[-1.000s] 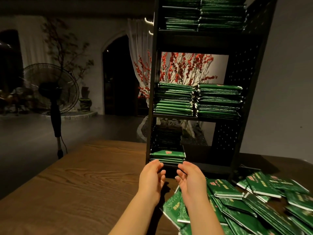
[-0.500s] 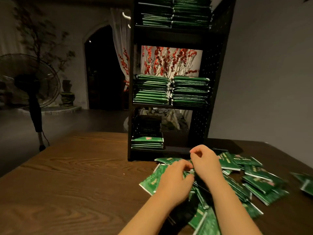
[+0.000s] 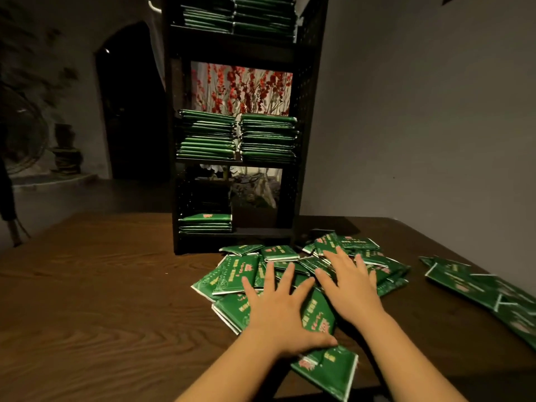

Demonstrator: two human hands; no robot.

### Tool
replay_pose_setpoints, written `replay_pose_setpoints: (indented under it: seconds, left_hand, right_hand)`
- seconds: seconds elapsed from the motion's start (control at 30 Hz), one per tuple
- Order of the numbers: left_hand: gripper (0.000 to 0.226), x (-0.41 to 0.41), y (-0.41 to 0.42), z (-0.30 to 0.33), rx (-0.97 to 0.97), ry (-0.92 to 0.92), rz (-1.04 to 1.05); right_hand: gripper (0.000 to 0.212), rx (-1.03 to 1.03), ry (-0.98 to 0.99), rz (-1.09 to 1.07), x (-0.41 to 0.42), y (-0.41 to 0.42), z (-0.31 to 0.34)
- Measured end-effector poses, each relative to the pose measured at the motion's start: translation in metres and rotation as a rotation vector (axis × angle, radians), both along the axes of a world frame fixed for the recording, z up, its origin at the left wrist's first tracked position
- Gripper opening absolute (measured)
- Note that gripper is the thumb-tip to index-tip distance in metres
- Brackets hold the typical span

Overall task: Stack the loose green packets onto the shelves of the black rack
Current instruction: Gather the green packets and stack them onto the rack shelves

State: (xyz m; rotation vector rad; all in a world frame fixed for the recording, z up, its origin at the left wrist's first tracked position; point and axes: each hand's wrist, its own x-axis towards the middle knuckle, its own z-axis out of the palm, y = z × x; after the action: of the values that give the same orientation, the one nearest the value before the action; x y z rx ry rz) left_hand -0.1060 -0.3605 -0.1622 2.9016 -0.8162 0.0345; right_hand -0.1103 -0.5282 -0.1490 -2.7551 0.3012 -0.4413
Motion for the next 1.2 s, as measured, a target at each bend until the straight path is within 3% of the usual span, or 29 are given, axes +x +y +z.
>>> replay_pose_setpoints:
  seconds: [0.23, 0.6, 1.2]
  left_hand:
    - [0.111, 0.03, 0.022, 0.002, -0.028, 0.095, 0.12]
    - [0.105, 0.034, 0.056, -0.001, -0.024, 0.093, 0.089]
    - [0.106, 0.023, 0.129, -0.001, -0.057, 0.041, 0.171]
  right_hand:
    - [0.061, -0.052, 0.178, 0.079, 0.007, 0.009, -0.022]
    - [0.063, -0.059, 0.159, 0.005, 0.003, 0.049, -0.027]
    - [0.065, -0.003, 0.169, 0.073, 0.006, 0.114, -0.021]
